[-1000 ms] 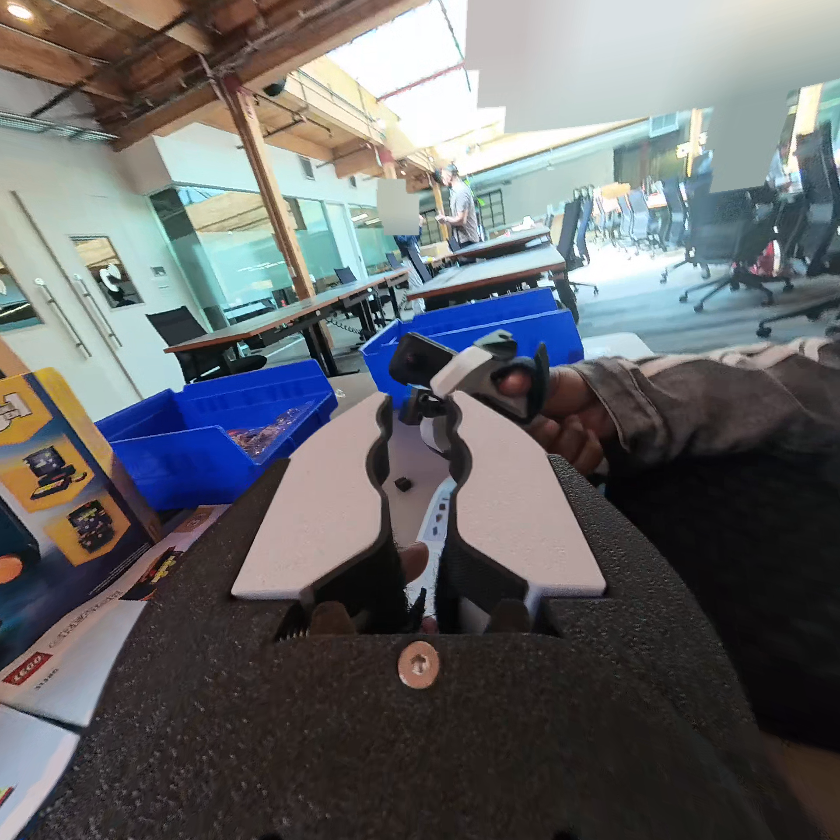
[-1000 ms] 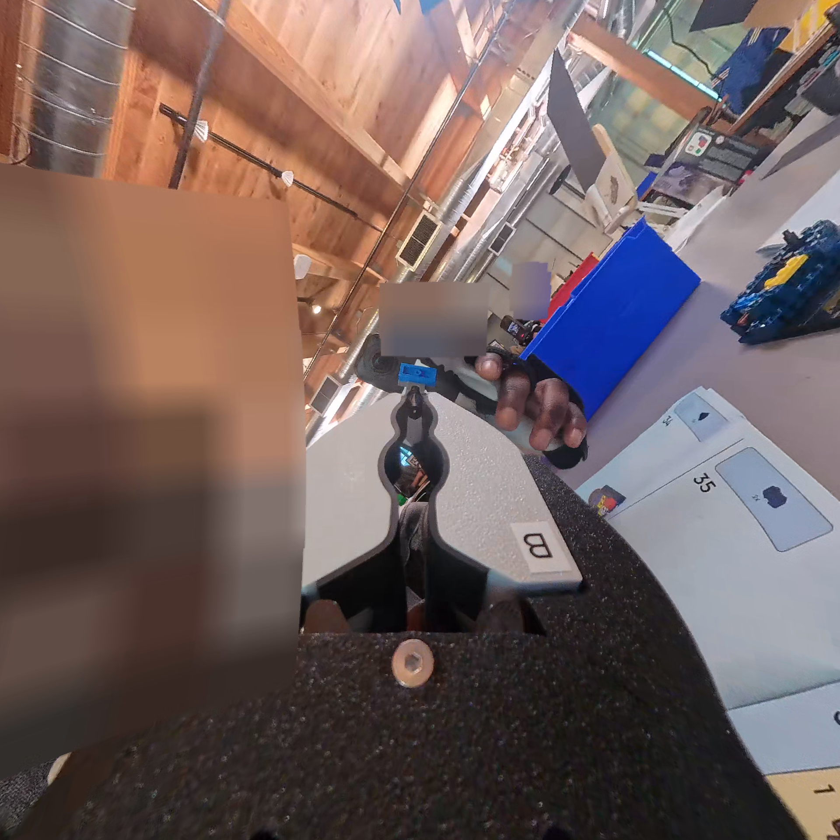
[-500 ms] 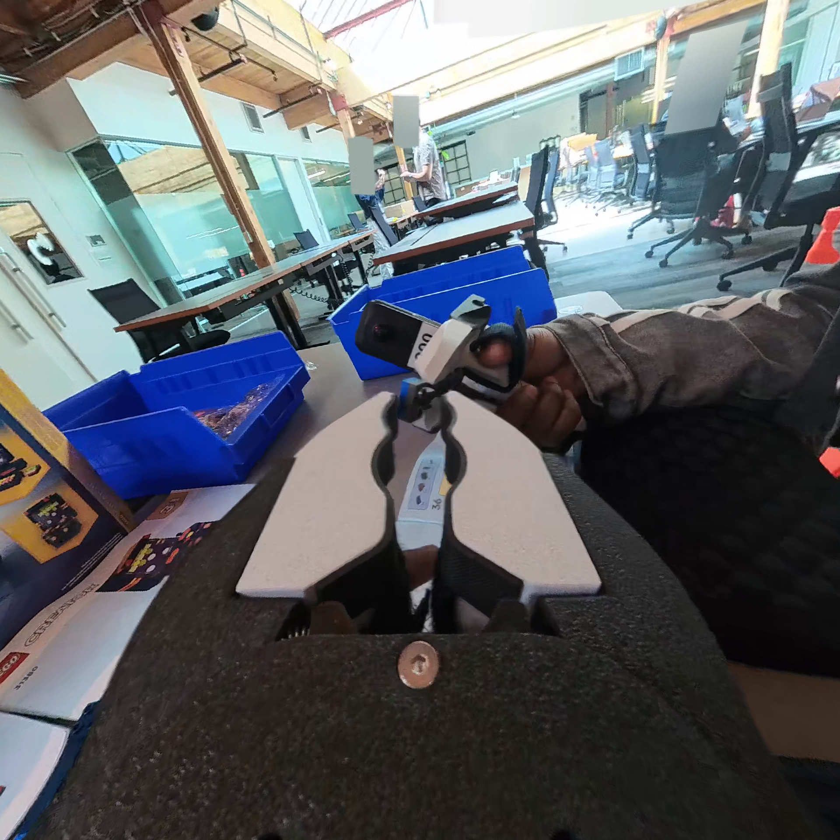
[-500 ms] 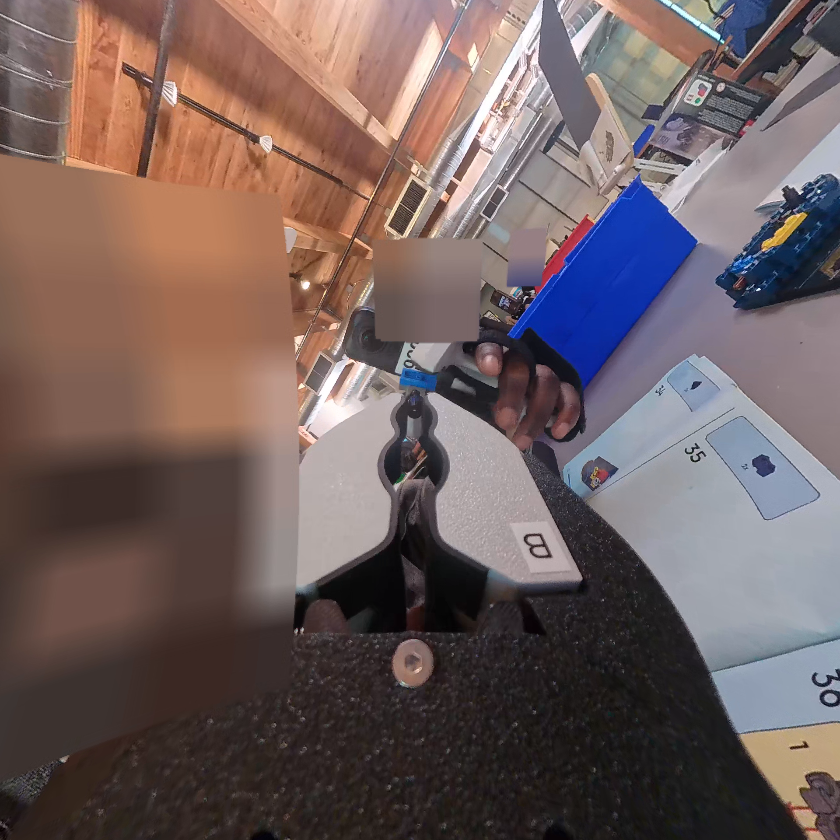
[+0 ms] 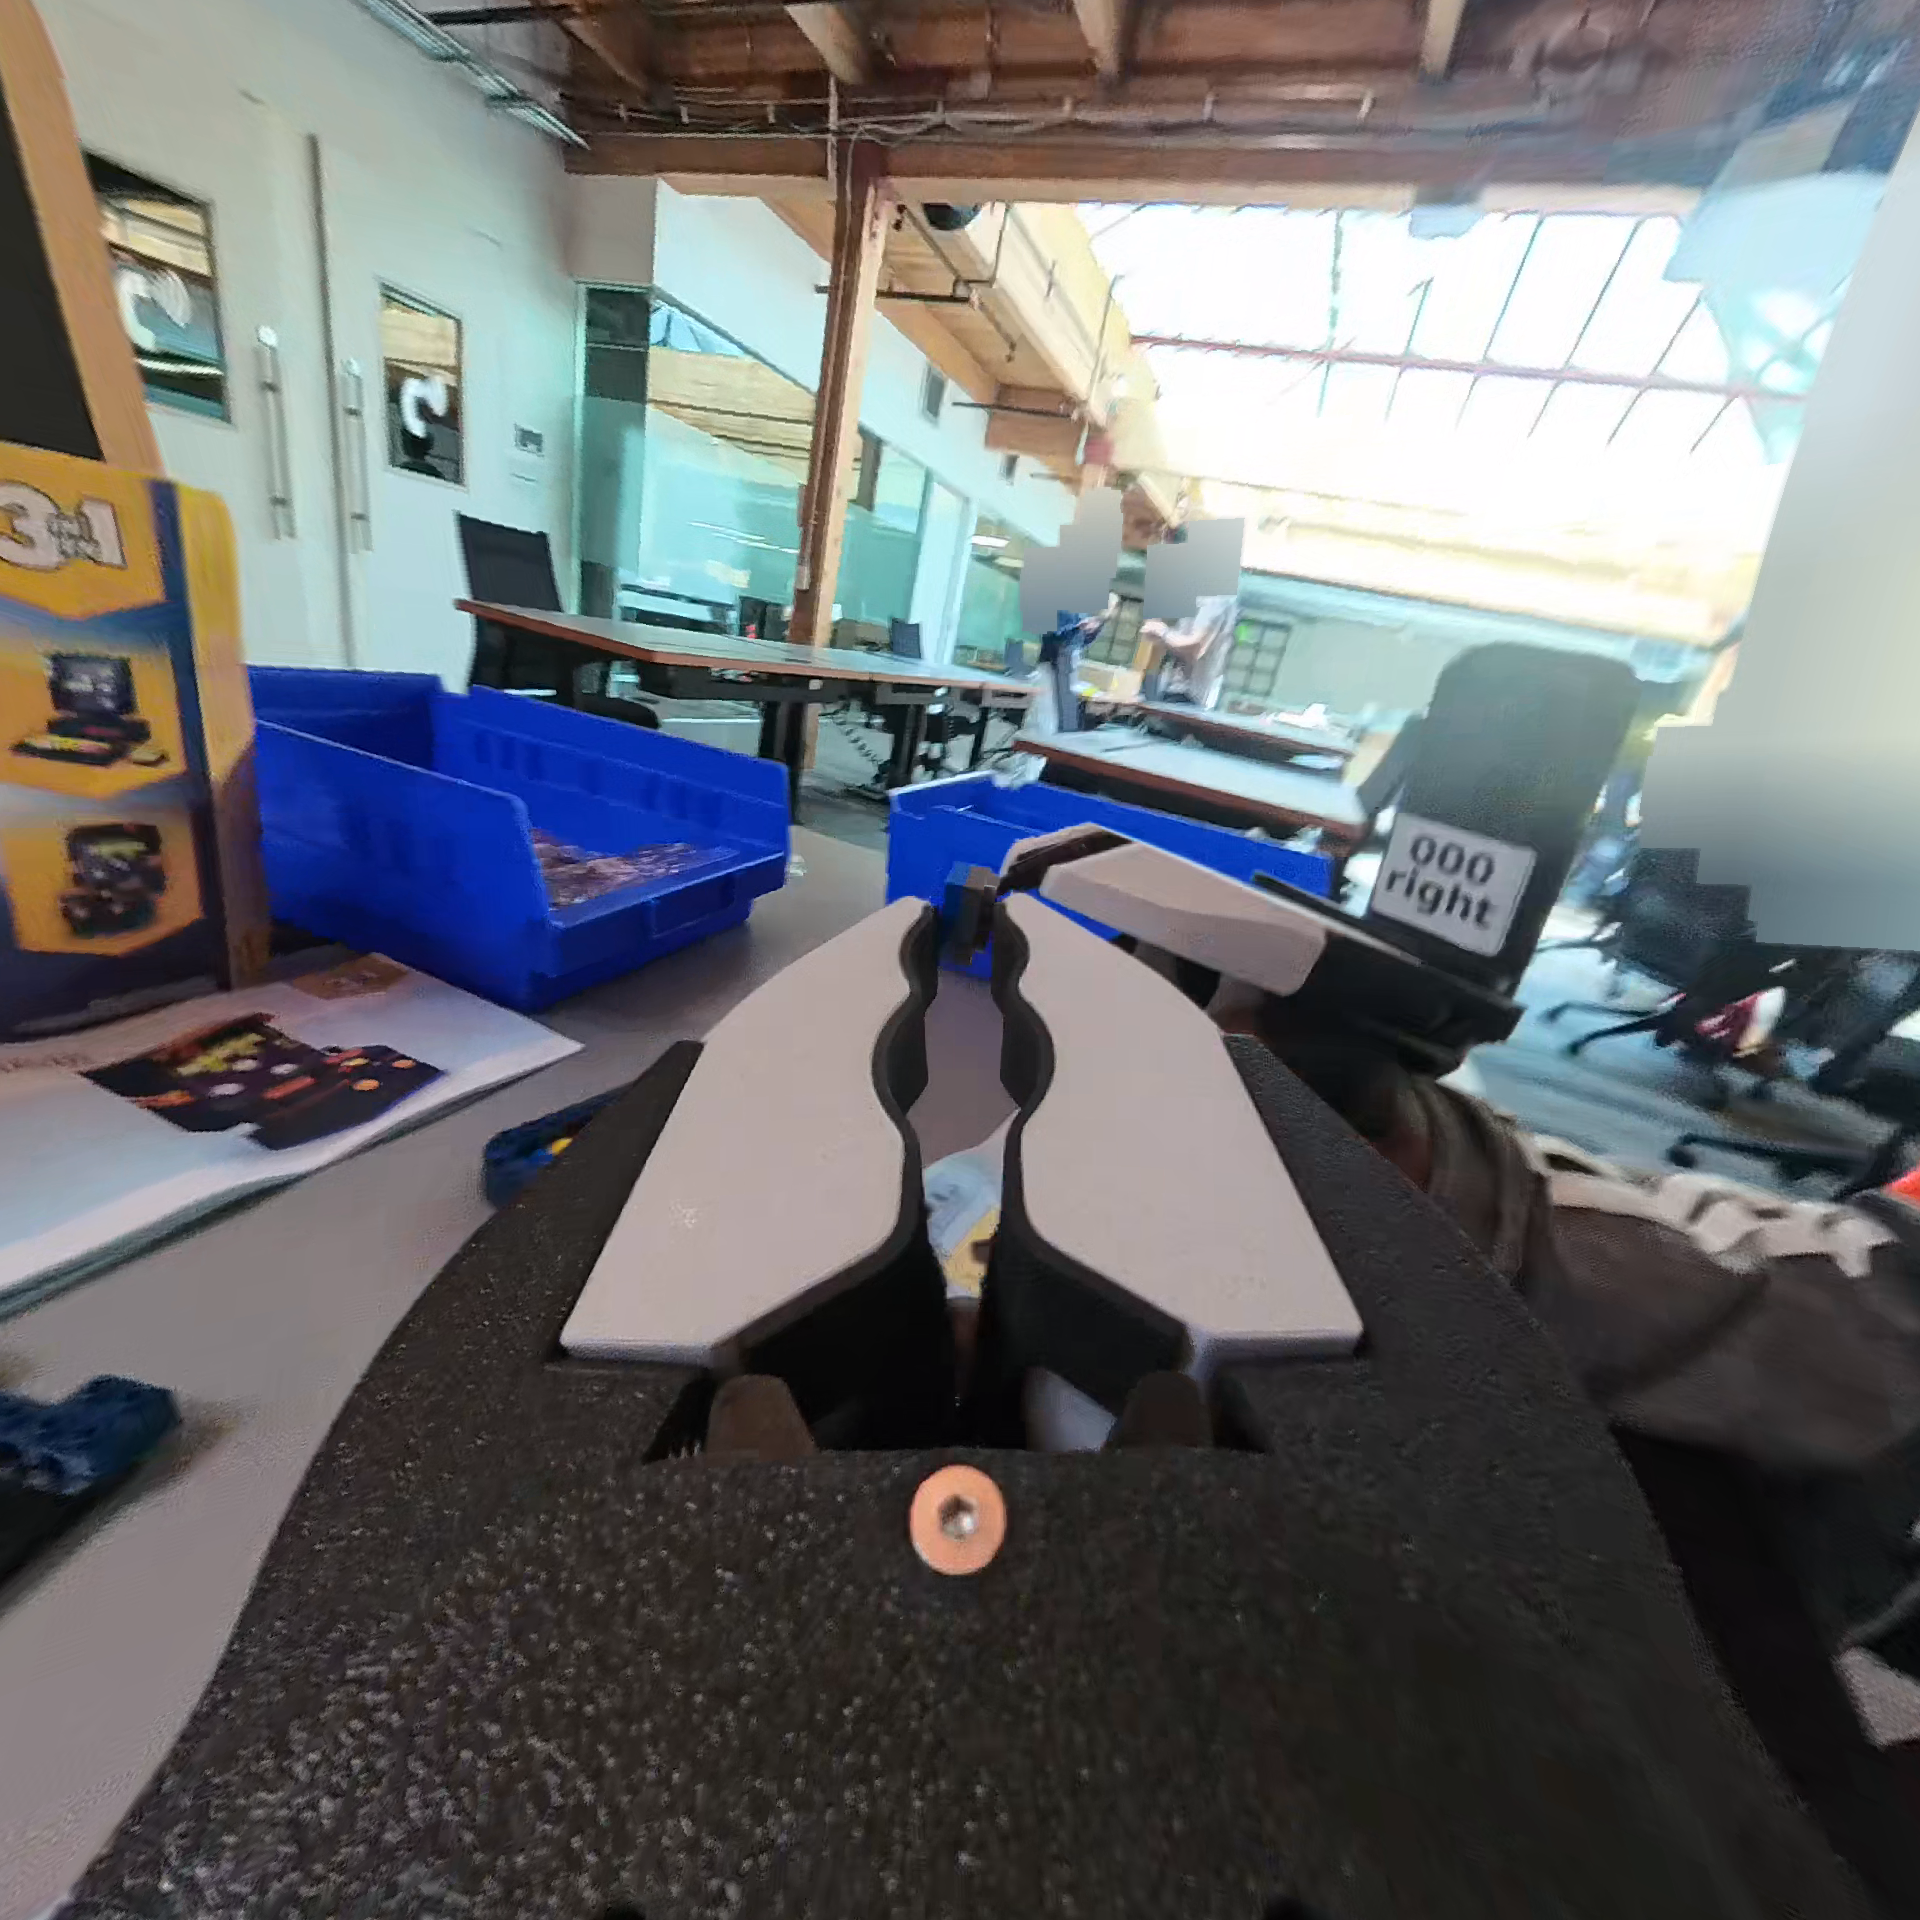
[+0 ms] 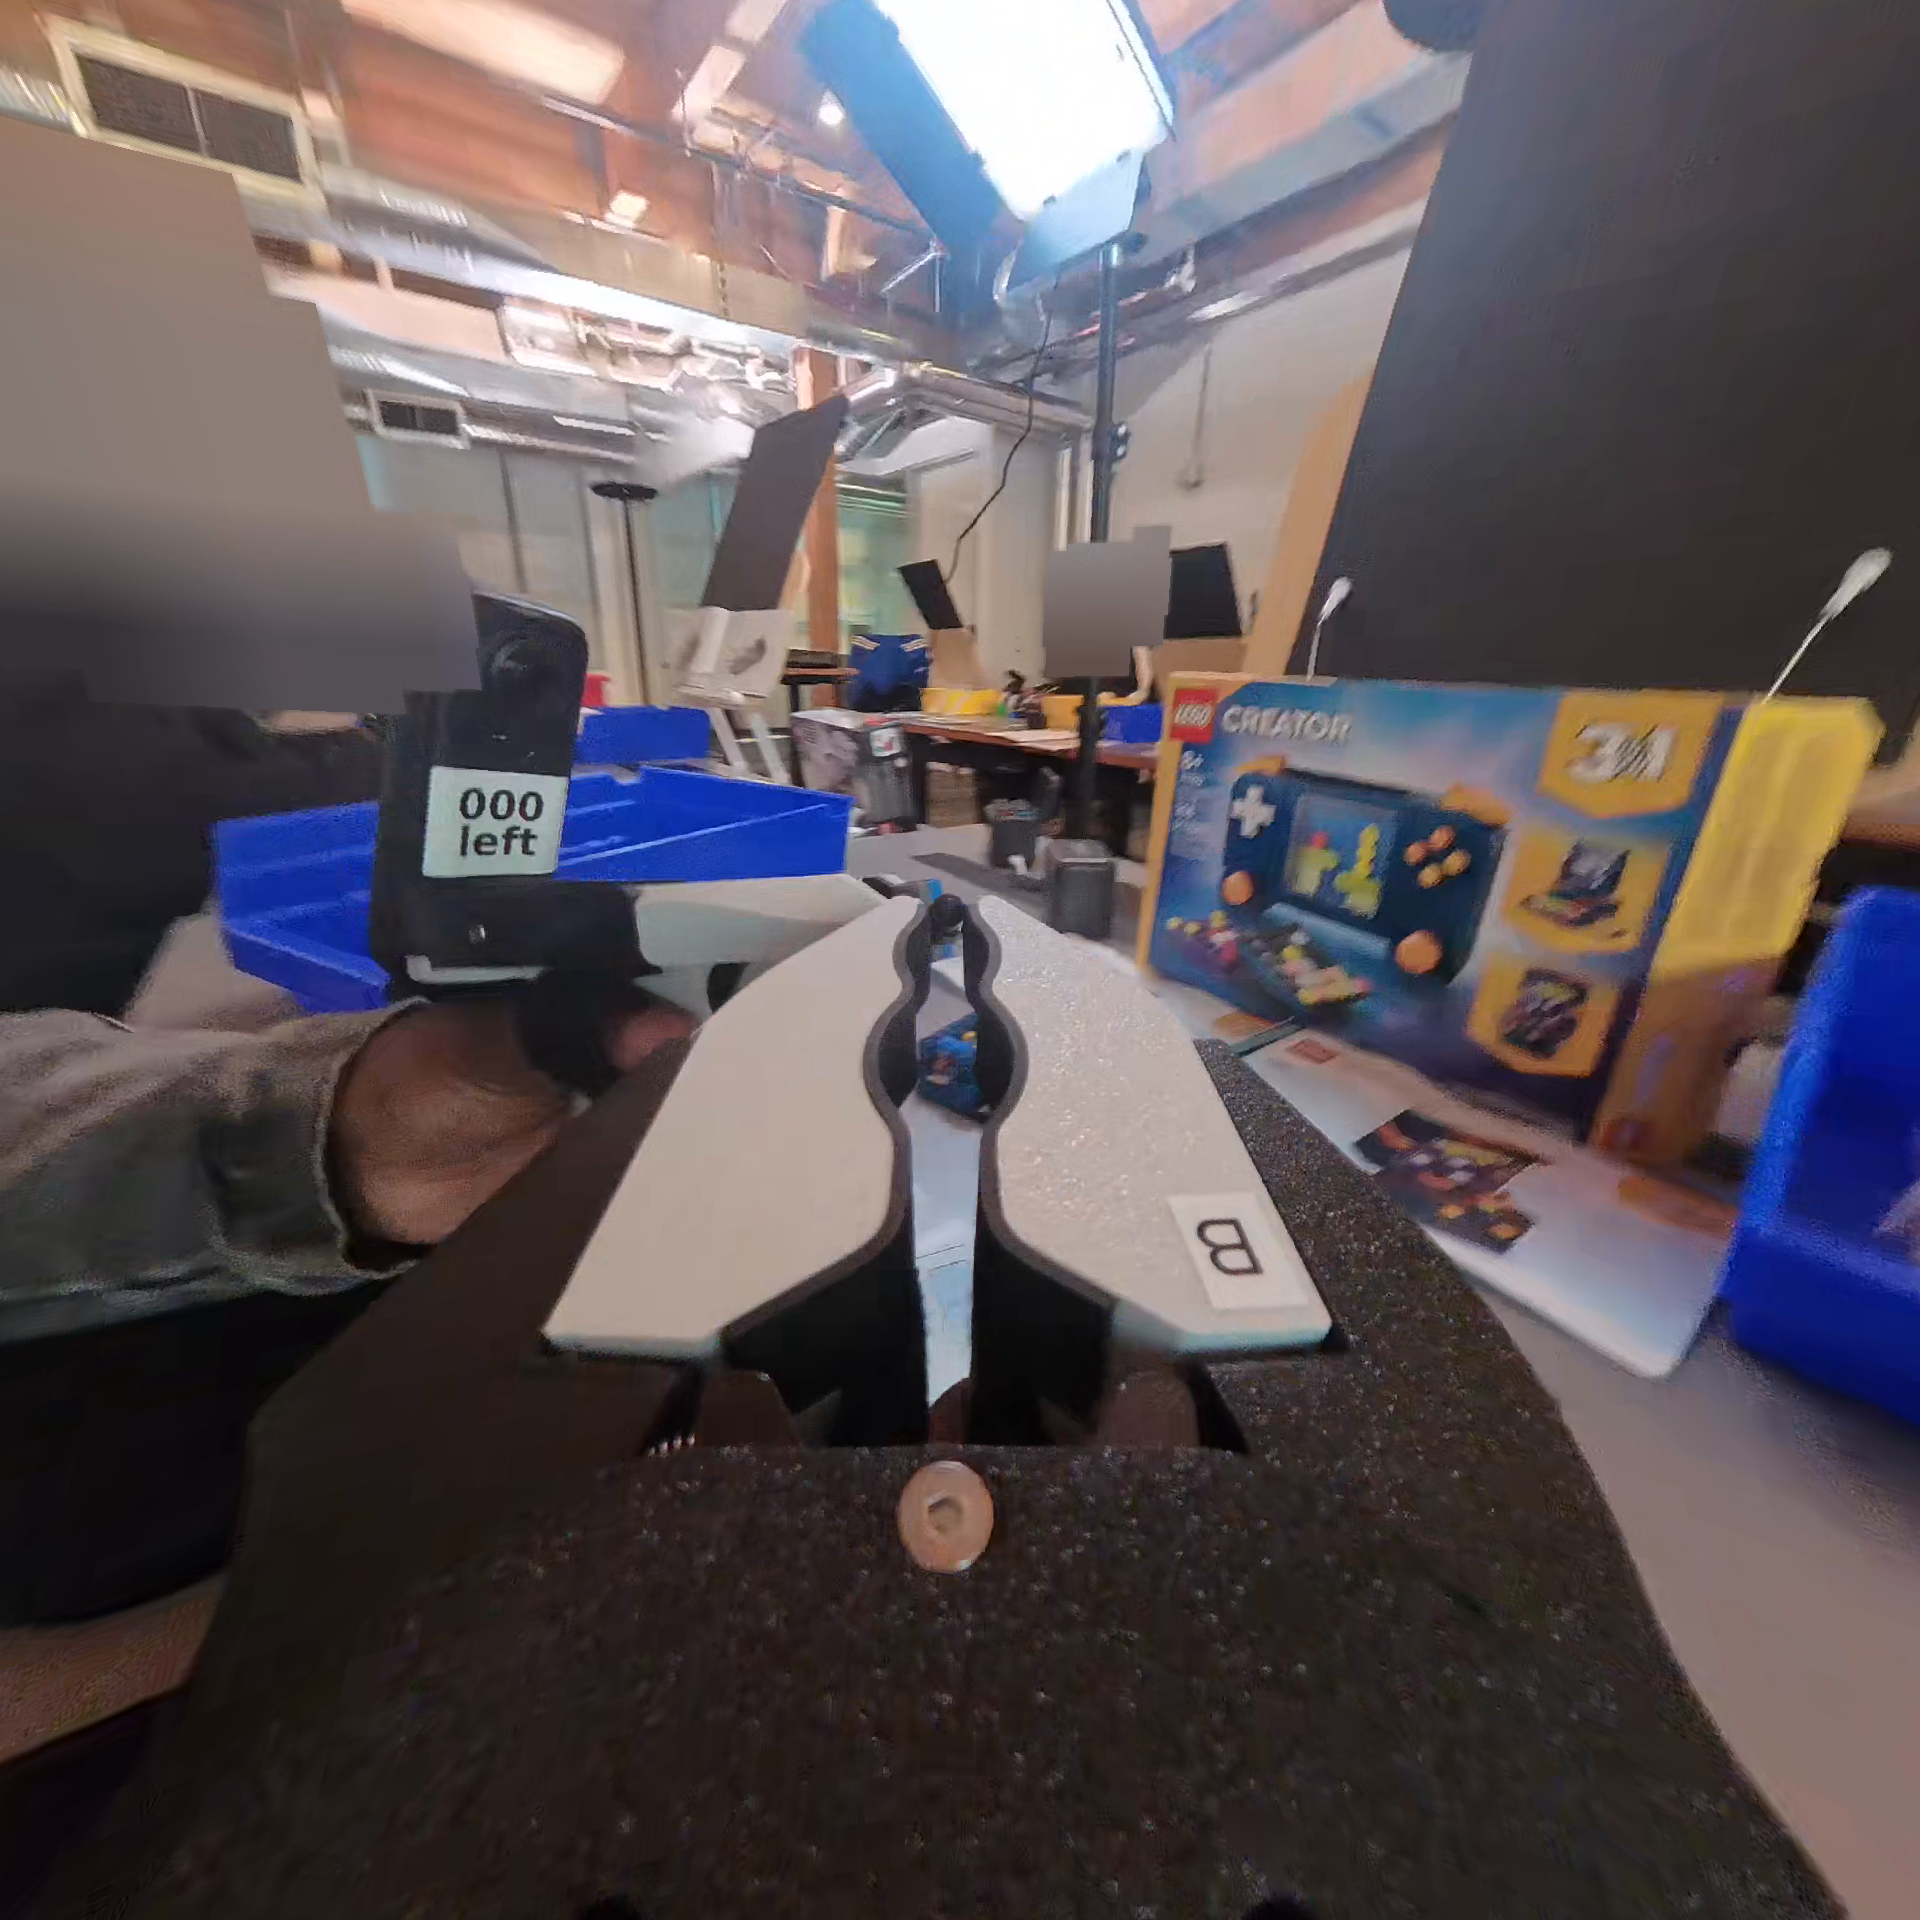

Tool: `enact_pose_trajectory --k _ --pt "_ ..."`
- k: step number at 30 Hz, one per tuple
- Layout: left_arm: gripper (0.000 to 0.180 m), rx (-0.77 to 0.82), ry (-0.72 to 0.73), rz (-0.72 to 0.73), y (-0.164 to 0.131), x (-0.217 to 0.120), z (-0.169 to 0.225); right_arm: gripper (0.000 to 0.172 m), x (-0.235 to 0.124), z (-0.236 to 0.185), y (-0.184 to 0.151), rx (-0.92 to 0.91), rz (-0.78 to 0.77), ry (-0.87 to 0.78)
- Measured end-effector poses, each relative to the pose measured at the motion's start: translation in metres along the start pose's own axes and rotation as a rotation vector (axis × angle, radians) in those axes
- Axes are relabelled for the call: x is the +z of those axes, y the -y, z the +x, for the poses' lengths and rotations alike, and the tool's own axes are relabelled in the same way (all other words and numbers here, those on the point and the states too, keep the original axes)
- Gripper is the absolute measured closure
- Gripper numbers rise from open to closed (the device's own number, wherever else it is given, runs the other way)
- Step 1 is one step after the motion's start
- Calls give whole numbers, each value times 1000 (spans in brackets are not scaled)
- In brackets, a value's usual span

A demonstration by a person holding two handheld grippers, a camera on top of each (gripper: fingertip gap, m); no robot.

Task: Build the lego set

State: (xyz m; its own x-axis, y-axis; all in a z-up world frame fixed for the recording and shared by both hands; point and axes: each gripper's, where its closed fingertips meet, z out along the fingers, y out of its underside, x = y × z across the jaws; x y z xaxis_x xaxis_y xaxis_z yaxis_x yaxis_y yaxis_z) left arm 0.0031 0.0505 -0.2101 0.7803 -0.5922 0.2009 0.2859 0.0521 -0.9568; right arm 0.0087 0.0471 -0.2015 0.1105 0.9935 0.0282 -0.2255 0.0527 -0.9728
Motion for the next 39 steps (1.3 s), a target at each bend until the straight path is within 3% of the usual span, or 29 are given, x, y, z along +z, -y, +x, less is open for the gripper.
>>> enact_pose_trajectory --k 2,7,9,13,19,21,22,24,25,28,30,34,39 --pt "172 -125 -70 18 2 0 5 166 -1 -3 5 -62 23 -6" --pt "172 -387 -130 25 -2 0 2 172 -7 2 13 1 79 3" --pt "172 -416 -128 12 -4 -1 0 171 -5 3 7 -12 39 -1" --pt "172 -463 -135 1 -6 -1 -2 153 -2 4 1 1 3 -5" --pt "172 -421 -145 -43 -10 1 3 166 -2 1 -3 -33 -24 12" --pt "170 -326 -131 -88 -12 1 4 167 -3 4 -2 21 -17 18" --pt "157 -213 -103 -131 -15 1 2 167 -4 8 -2 73 -12 12" --pt "125 127 16 -243 -24 0 -11 166 -6 16 -5 218 -8 25" --pt "119 334 87 -282 -25 -2 -19 166 -6 18 -9 299 -26 41" --pt "122 892 171 -312 -25 -3 -19 167 -3 15 -20 477 -80 110" --pt "132 957 114 -358 -38 0 -10 167 -3 14 -24 511 -97 119" --pt "154 887 138 -309 -30 -1 -12 167 -1 11 -30 473 -151 121" --pt "159 890 139 -344 -33 -2 -16 167 0 10 -32 463 -164 123"
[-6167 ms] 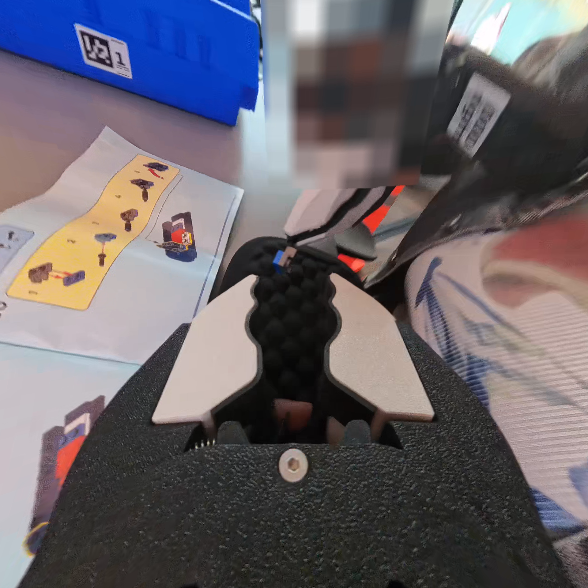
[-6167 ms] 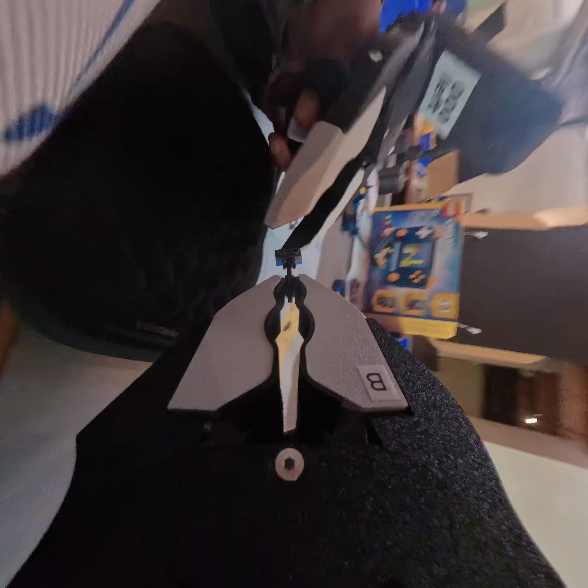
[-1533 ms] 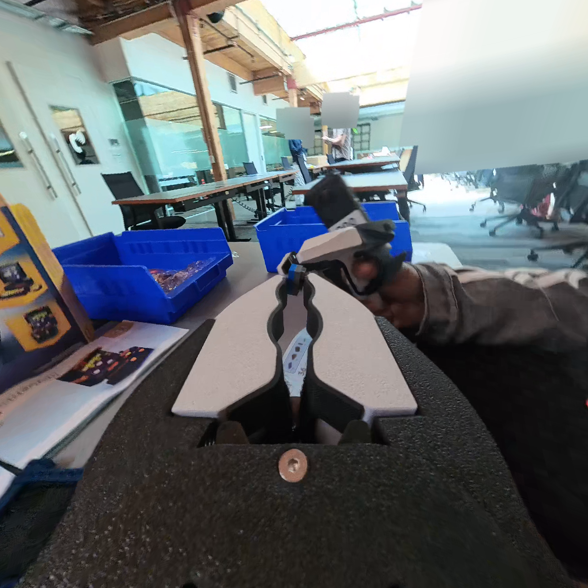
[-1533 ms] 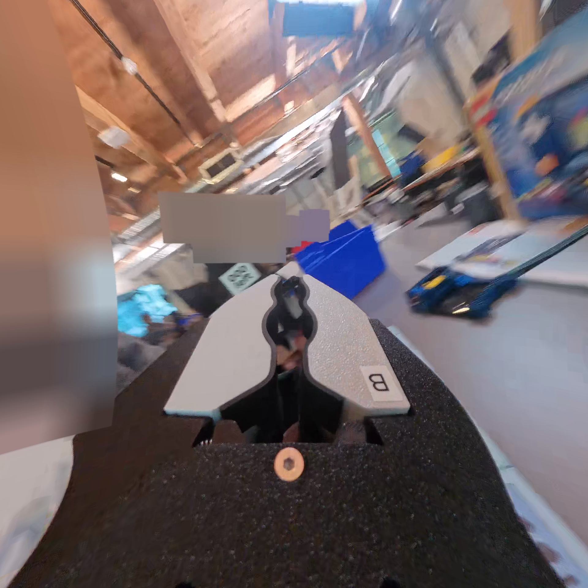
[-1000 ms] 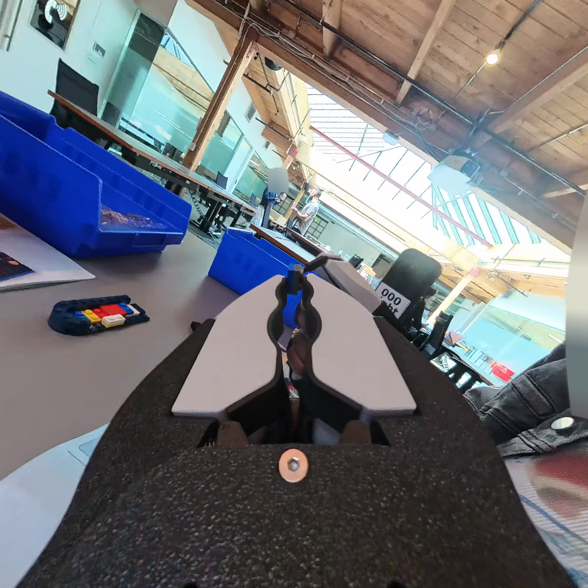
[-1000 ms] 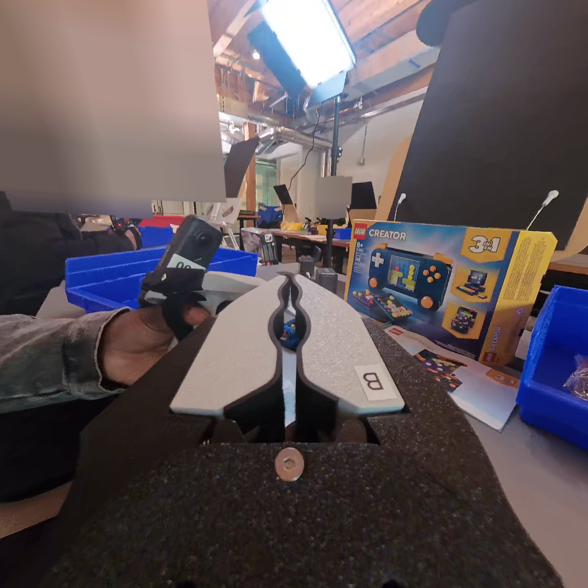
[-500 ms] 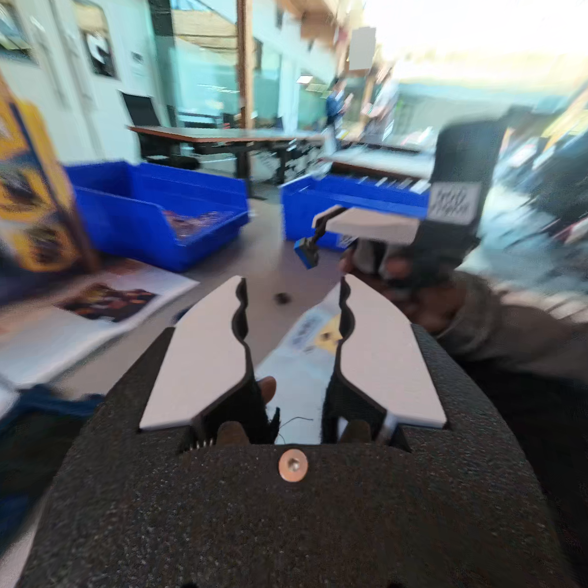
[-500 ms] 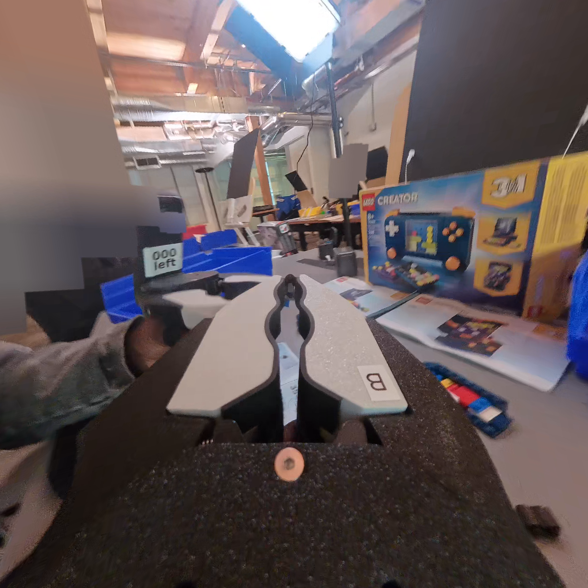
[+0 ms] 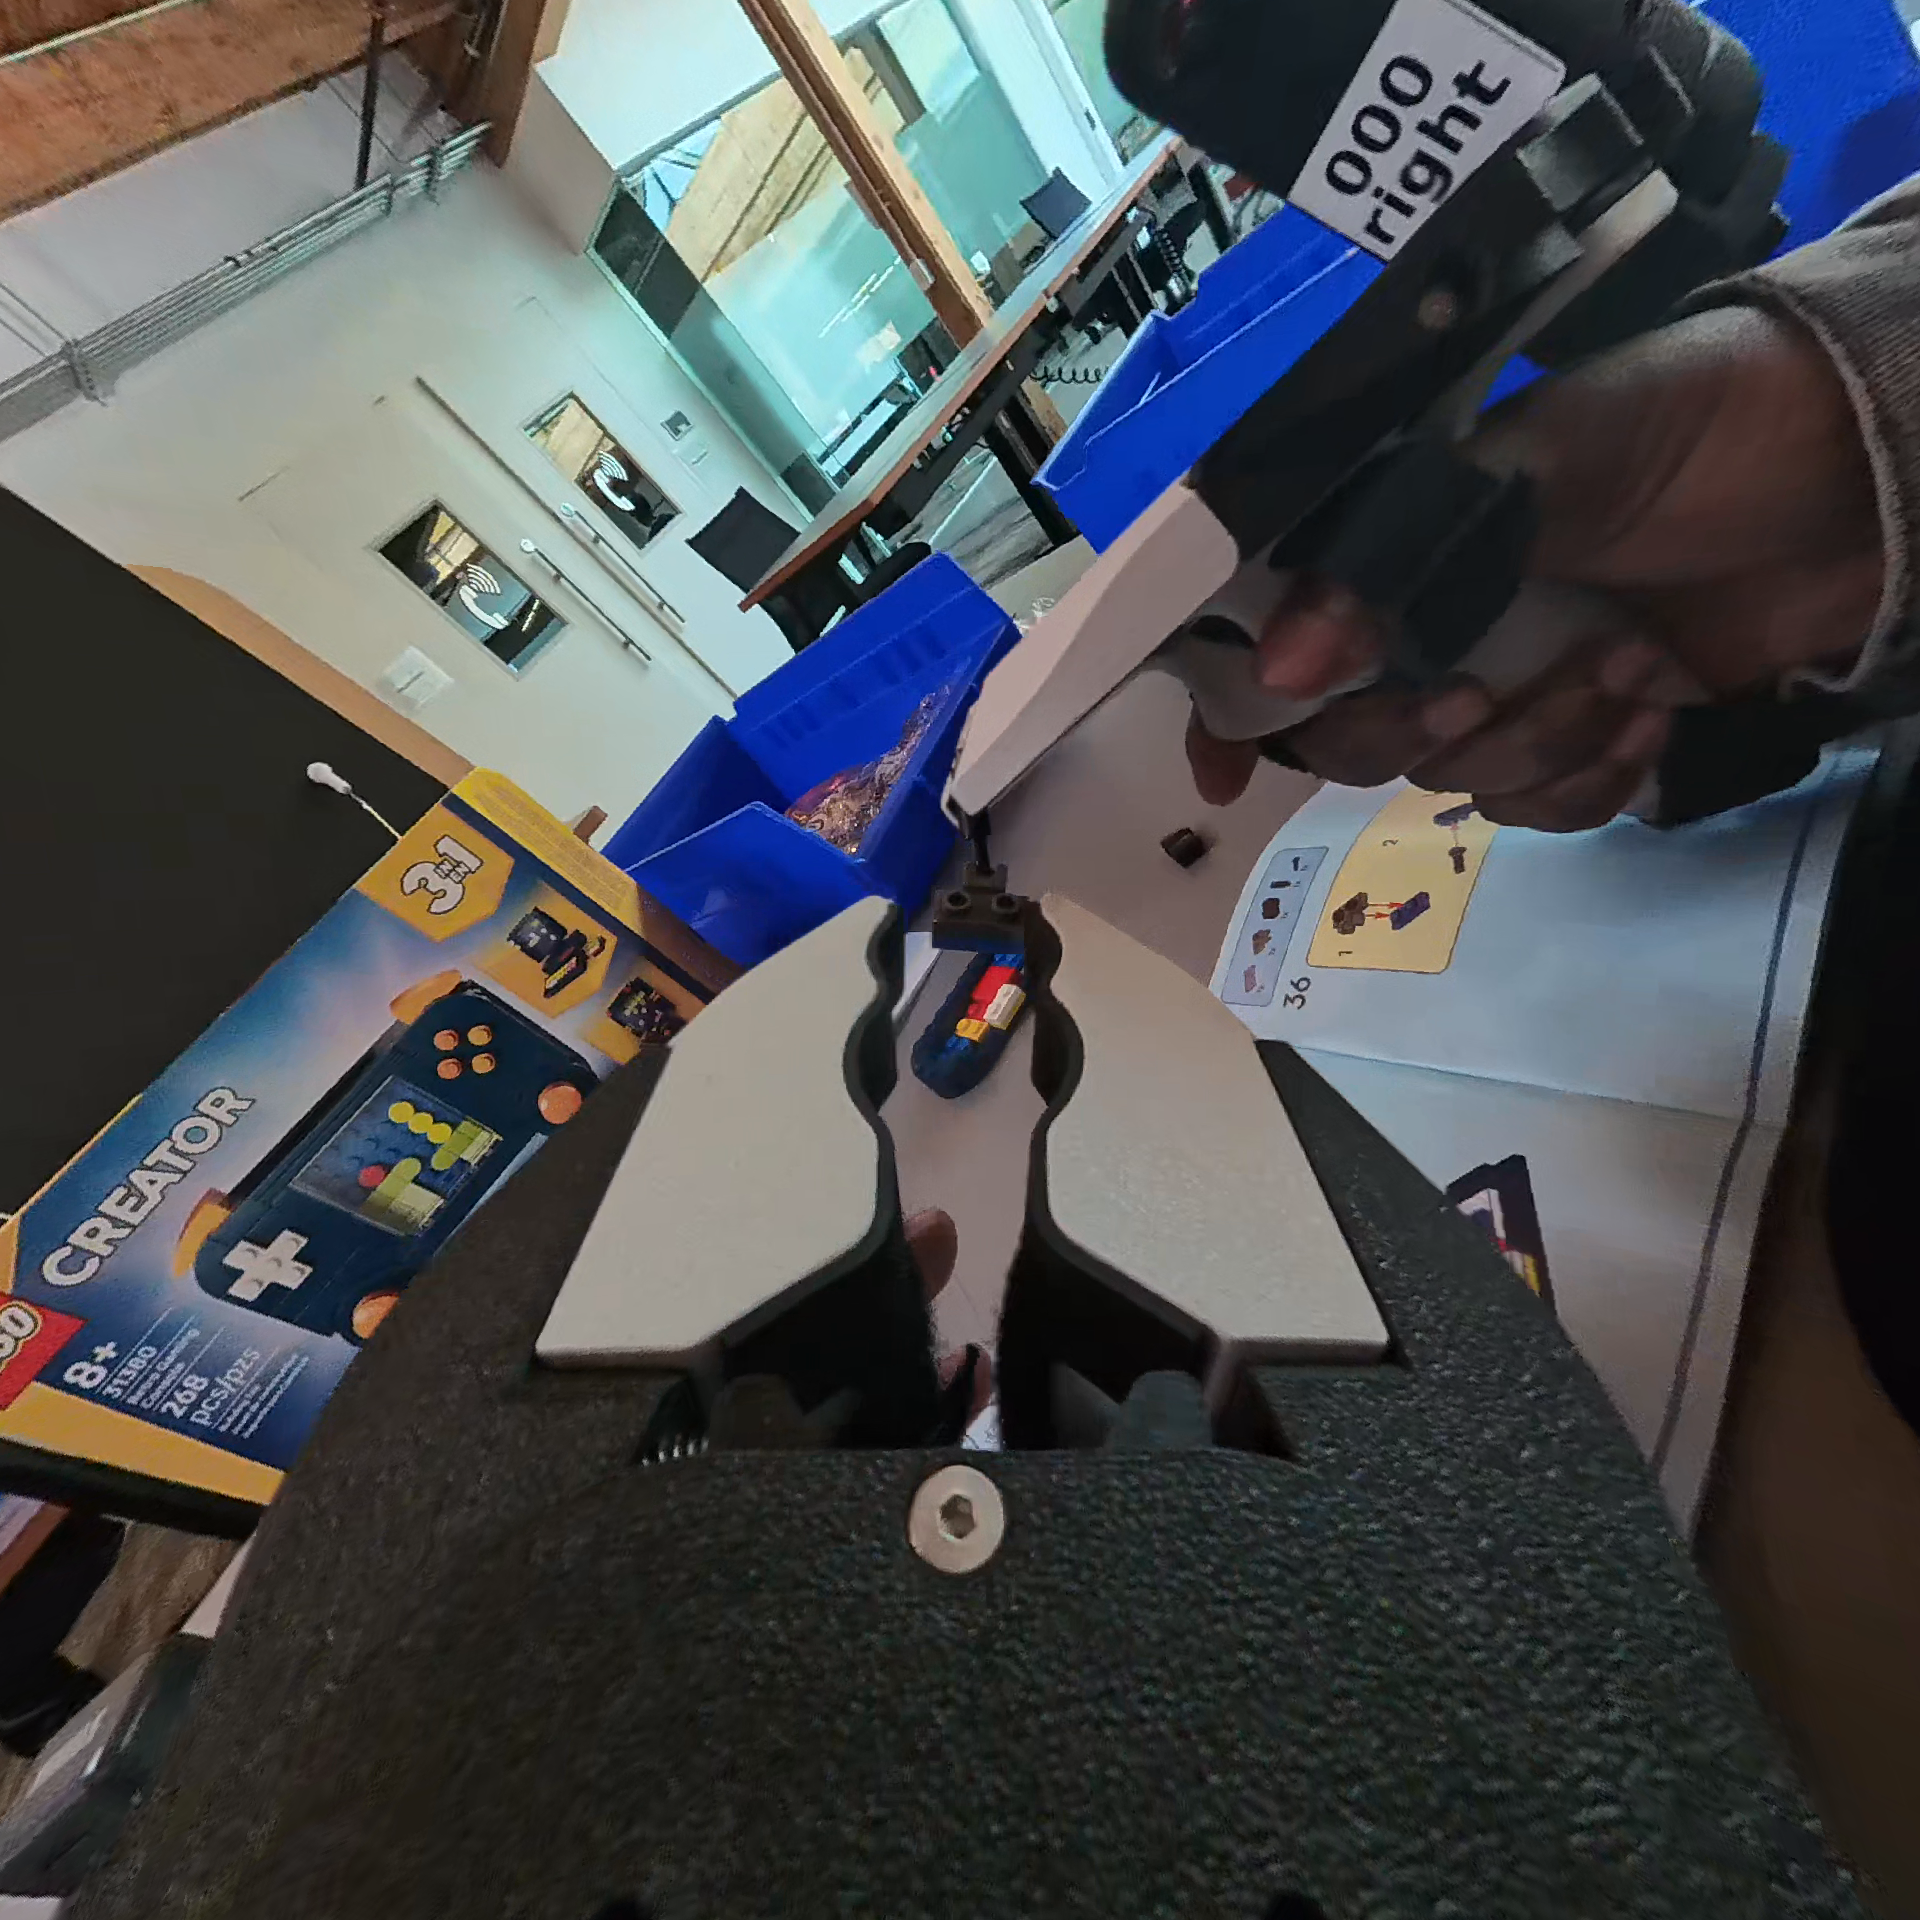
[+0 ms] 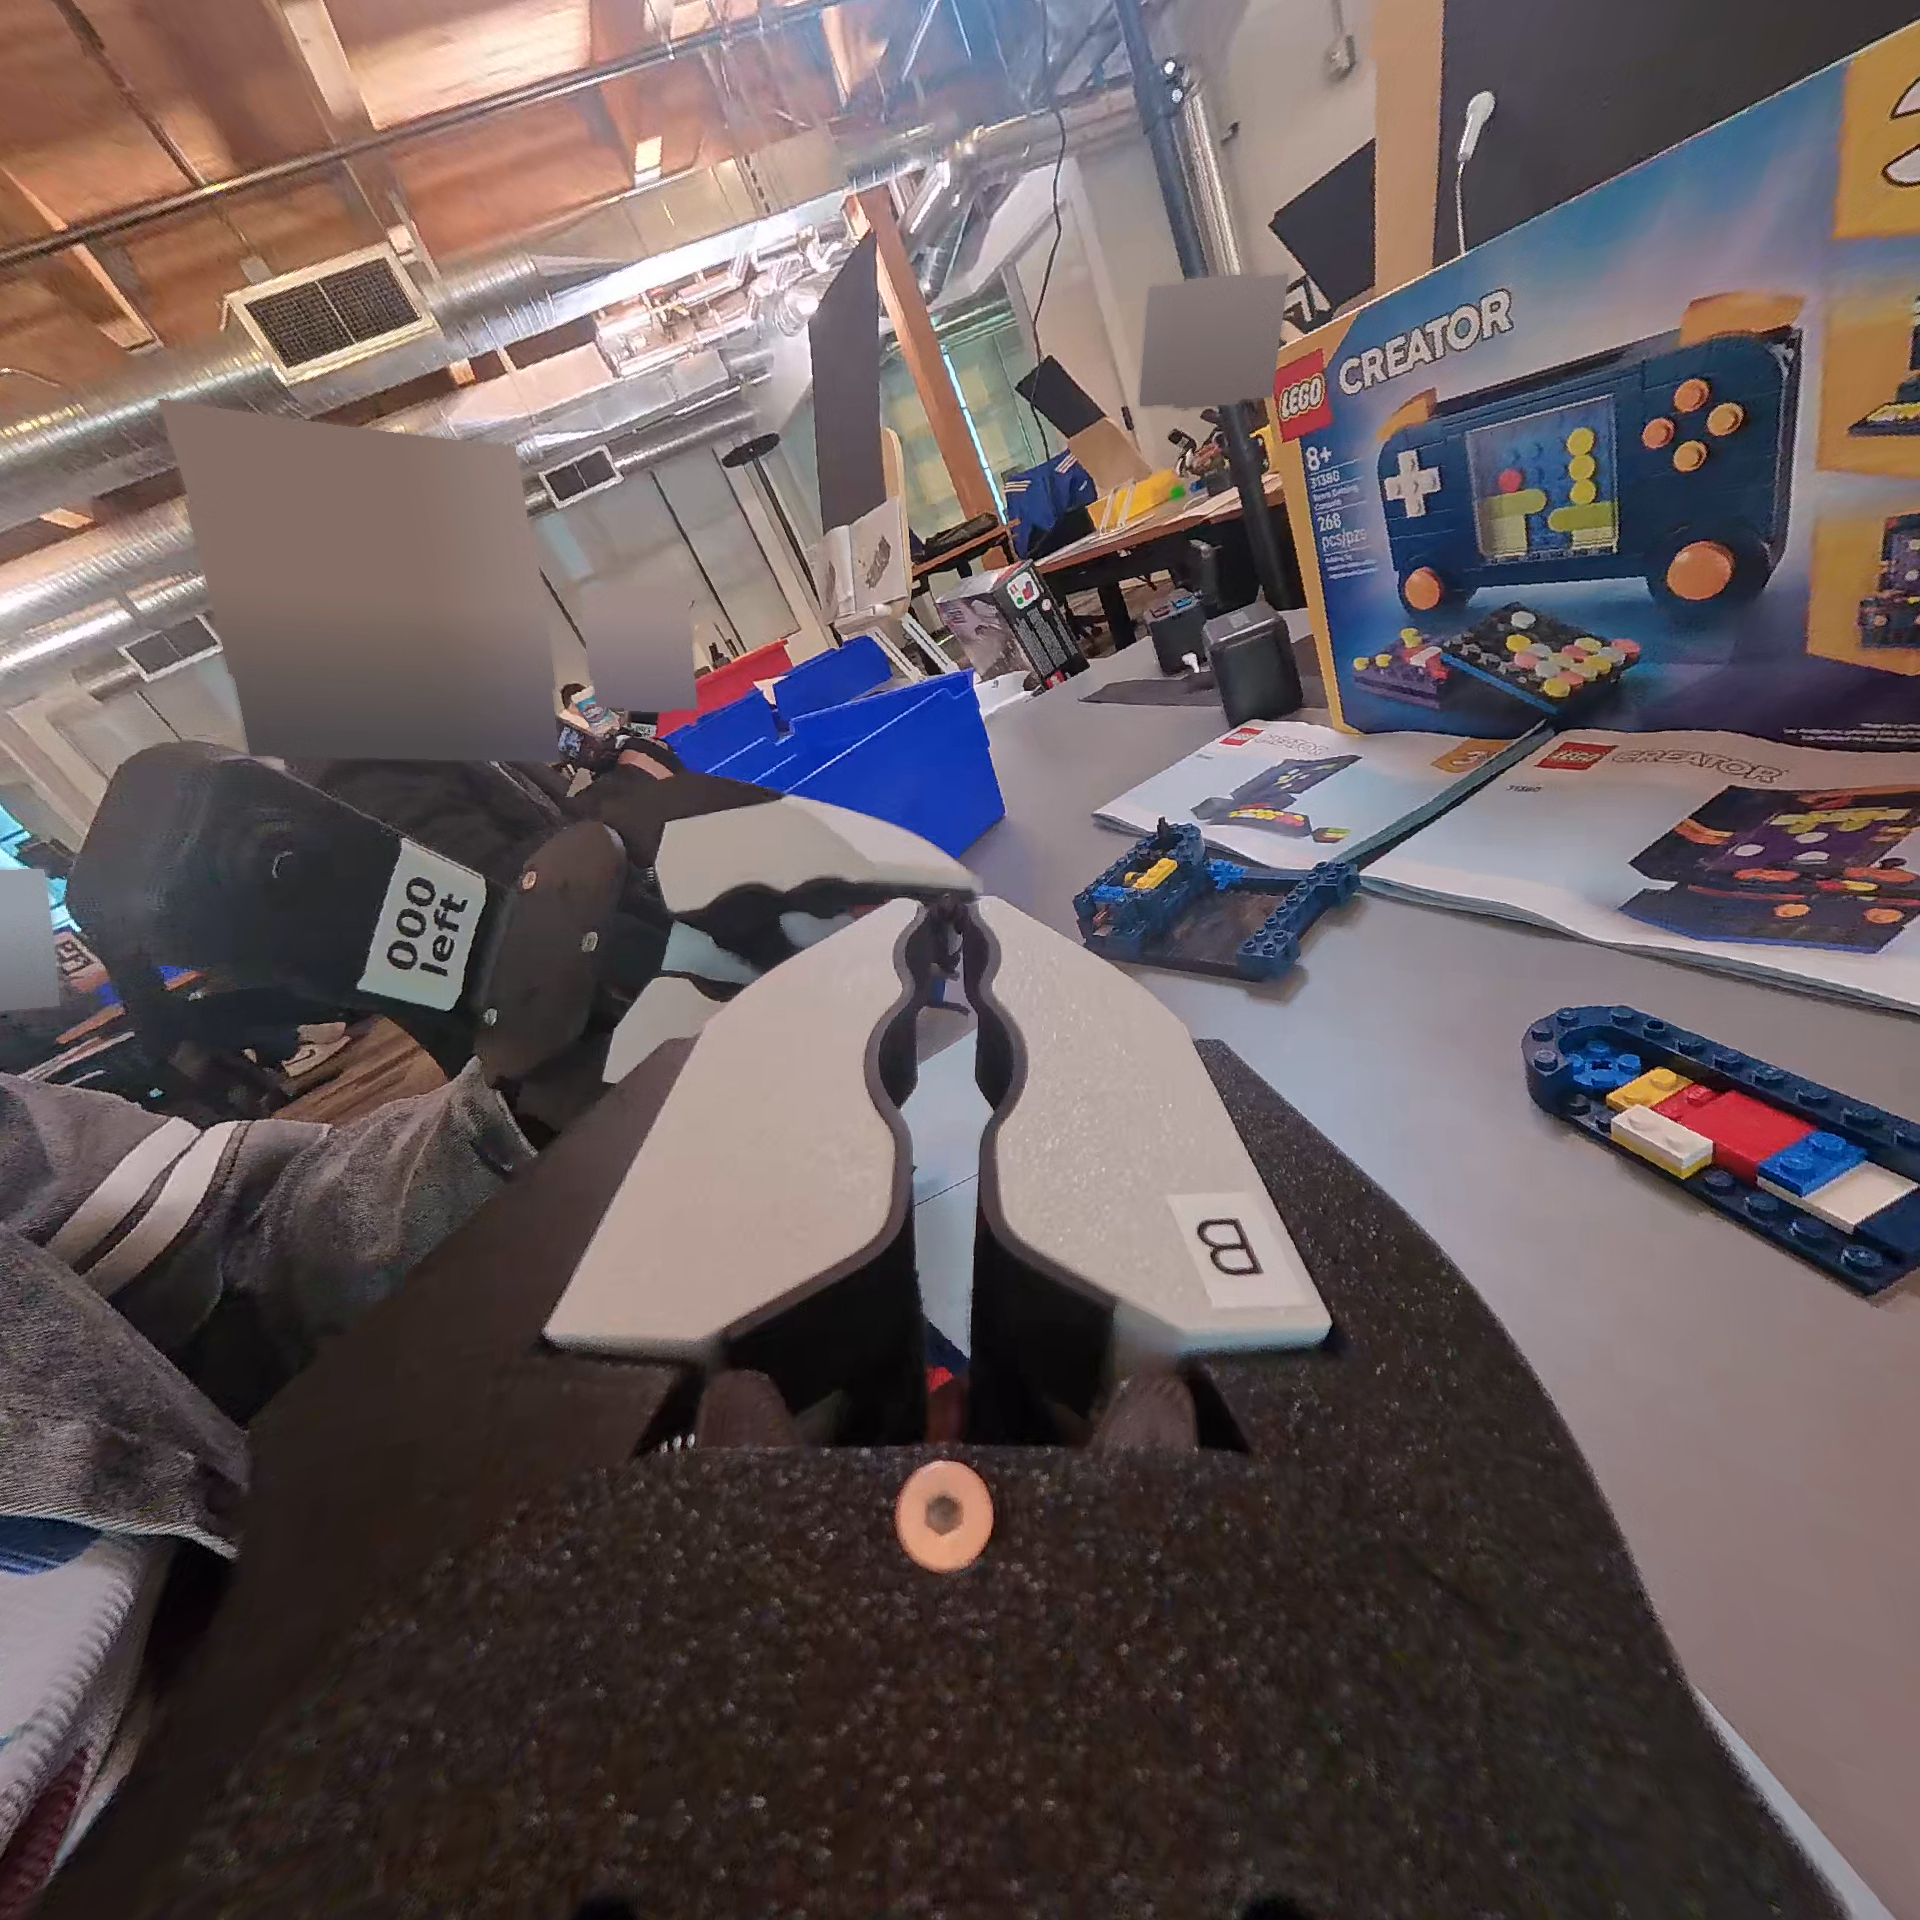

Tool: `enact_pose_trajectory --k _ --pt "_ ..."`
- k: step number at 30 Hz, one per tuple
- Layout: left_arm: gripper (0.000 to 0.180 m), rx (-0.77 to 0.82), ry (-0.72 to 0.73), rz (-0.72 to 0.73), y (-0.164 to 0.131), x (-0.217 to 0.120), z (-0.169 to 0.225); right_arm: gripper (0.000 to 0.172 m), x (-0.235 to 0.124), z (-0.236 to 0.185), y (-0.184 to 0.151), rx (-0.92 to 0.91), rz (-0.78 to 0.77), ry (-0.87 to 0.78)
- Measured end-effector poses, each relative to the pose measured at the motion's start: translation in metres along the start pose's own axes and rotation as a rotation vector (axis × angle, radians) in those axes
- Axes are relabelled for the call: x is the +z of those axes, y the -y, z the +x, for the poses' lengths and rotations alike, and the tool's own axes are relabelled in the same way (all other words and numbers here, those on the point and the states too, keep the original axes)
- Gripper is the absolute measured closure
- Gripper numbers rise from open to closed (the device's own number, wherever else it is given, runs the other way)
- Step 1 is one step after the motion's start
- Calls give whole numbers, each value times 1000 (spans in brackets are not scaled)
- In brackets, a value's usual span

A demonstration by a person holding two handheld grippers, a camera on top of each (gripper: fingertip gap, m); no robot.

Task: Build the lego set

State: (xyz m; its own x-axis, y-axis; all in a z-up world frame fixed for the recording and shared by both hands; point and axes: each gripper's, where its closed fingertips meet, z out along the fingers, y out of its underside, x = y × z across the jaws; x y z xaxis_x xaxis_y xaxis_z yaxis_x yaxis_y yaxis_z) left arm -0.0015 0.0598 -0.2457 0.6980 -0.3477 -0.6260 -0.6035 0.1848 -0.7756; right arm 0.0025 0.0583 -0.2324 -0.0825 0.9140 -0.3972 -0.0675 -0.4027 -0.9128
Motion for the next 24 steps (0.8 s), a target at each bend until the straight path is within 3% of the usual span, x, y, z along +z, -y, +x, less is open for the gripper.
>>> enact_pose_trajectory --k 3,9,15,24 --pt "164 -11 -14 -31 -2 0 4 167 0 1 -1 4 -5 -3" --pt "164 -199 -48 -5 4 -2 4 166 1 -5 5 -69 45 -4" --pt "164 -312 -32 52 13 -4 0 167 -1 -7 12 200 160 111" --pt "164 -382 -29 112 21 -6 -4 167 -1 -11 17 279 220 164"
